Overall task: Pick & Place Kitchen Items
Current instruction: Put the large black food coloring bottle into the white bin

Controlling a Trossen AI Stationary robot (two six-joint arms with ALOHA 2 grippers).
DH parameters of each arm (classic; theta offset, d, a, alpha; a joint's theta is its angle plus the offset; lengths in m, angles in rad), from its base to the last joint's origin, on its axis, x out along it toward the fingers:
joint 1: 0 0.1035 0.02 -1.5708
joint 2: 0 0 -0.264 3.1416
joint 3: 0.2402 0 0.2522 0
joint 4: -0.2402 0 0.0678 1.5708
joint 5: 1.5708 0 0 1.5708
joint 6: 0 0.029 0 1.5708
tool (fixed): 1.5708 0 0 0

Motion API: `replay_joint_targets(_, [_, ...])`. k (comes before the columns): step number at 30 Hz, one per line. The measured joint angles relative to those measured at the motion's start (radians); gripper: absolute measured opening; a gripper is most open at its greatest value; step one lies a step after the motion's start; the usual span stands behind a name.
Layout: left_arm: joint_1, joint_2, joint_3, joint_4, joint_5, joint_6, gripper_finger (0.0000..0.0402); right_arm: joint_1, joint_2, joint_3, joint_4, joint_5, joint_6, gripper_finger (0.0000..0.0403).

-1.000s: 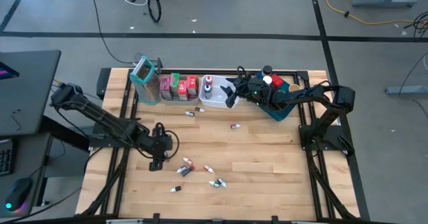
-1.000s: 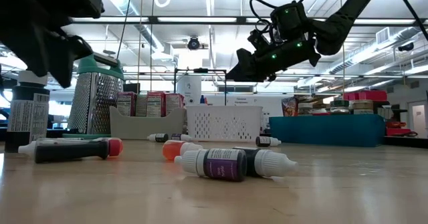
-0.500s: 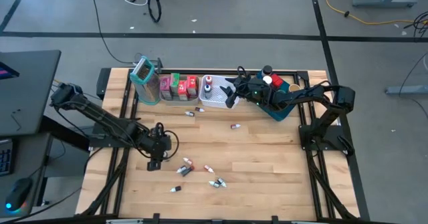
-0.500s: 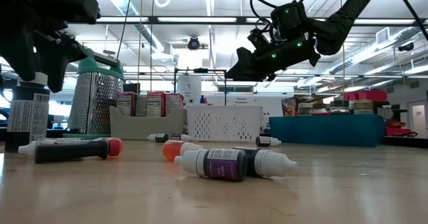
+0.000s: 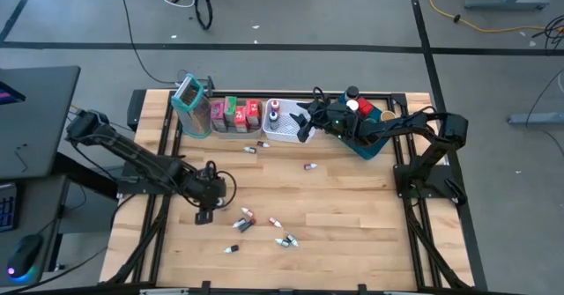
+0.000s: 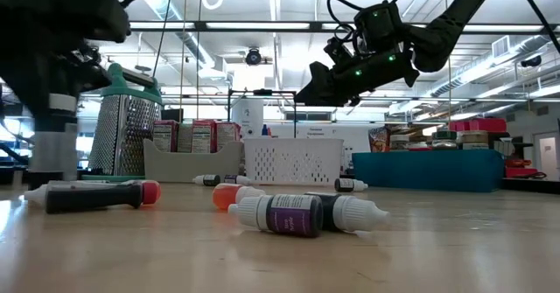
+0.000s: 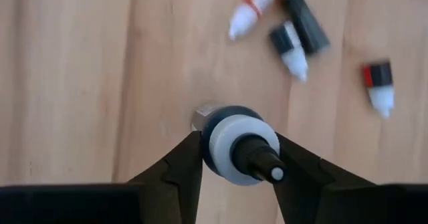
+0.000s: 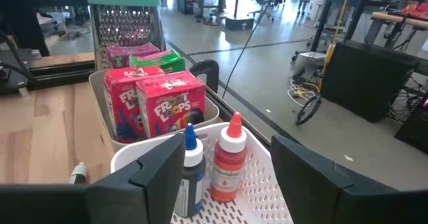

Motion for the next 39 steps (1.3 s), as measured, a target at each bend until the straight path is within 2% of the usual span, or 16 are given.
replay_joint_targets(3, [0.025, 0.002, 0.009, 0.069, -0.050, 0.031, 0.0151, 0.000, 0.000, 0.000, 0.013, 0.000, 0.000, 0.0231])
replay_joint_targets(7, [0.087, 0.001, 0.059, 0.111, -0.211, 0.150, 0.0154, 0.000, 0.000, 0.000, 0.017, 0.000, 0.000, 0.0231])
replay_joint_targets(9, [0.139, 0.001, 0.087, 0.153, -0.301, 0.212, 0.0156, 0.000, 0.000, 0.000, 0.016, -0.001, 0.000, 0.0231])
replay_joint_targets(12, [0.246, 0.001, 0.117, 0.275, -0.353, 0.284, 0.0153, -0.002, 0.000, 0.000, 0.016, -0.015, 0.001, 0.0231])
replay_joint_targets(16, [0.416, 0.001, 0.121, 0.463, -0.327, 0.359, 0.0151, -0.009, 0.000, 0.000, 0.014, -0.105, 0.001, 0.0231])
replay_joint_targets(18, [0.505, 0.001, 0.121, 0.503, -0.267, 0.406, 0.0153, -0.013, 0.000, 0.000, 0.012, -0.134, 0.001, 0.0231])
replay_joint_targets(22, [0.652, 0.038, 0.121, 0.570, -0.202, 0.447, 0.0154, -0.024, 0.000, 0.000, 0.005, -0.139, 0.001, 0.0231])
replay_joint_targets(24, [0.701, 0.084, 0.121, 0.644, -0.135, 0.463, 0.0152, -0.030, 0.000, 0.000, -0.007, -0.138, 0.001, 0.0231])
replay_joint_targets(27, [0.745, 0.171, 0.121, 0.737, -0.029, 0.496, 0.0152, -0.035, 0.000, 0.000, -0.012, -0.137, 0.001, 0.0231])
replay_joint_targets(30, [0.762, 0.243, 0.121, 0.753, -0.004, 0.514, 0.0157, -0.038, 0.000, 0.000, -0.022, -0.137, 0.010, 0.0231])
replay_joint_targets(39, [0.794, 0.331, 0.120, 0.718, -0.061, 0.534, 0.0157, -0.040, 0.000, 0.000, -0.027, -0.127, 0.009, 0.0231])
